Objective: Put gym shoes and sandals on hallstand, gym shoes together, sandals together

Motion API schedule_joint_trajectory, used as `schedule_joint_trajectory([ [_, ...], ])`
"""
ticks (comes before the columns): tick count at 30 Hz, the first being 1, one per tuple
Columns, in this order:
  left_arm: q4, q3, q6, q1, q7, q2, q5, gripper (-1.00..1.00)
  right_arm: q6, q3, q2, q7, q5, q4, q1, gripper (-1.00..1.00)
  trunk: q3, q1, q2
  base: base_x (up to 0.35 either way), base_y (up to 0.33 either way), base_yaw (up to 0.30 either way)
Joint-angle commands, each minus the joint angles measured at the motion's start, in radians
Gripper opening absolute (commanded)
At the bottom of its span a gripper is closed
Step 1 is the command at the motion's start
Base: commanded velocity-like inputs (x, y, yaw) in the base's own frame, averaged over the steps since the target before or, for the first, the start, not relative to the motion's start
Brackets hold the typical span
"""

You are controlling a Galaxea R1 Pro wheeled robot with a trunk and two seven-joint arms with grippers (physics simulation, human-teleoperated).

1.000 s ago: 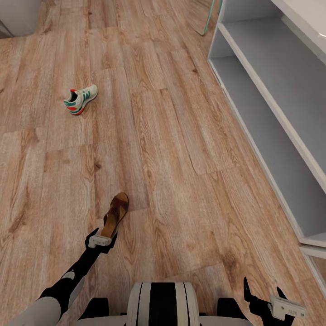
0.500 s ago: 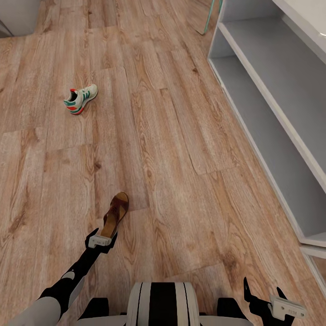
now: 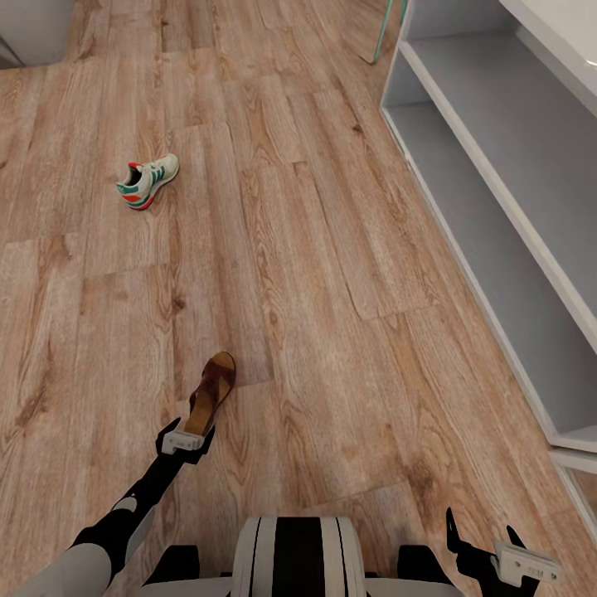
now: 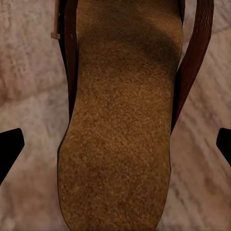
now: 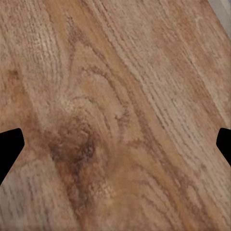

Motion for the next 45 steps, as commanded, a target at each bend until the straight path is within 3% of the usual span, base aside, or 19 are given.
schedule_joint_trajectory([
  [1, 0.0, 0.0, 0.0, 0.0, 0.0, 0.0, 0.0, 1.0, 0.0, 0.0, 0.0, 0.0, 0.0, 0.0, 0.0, 1.0, 0.0, 0.0, 0.0, 0.0, 0.0, 0.0],
  [45, 0.0, 0.0, 0.002, -0.001, 0.001, 0.0, 0.001, 1.0, 0.0, 0.0, 0.0, 0.0, 0.0, 0.001, 0.0, 1.0, -0.017, 0.0, 0.0, 0.0, 0.0, 0.0],
])
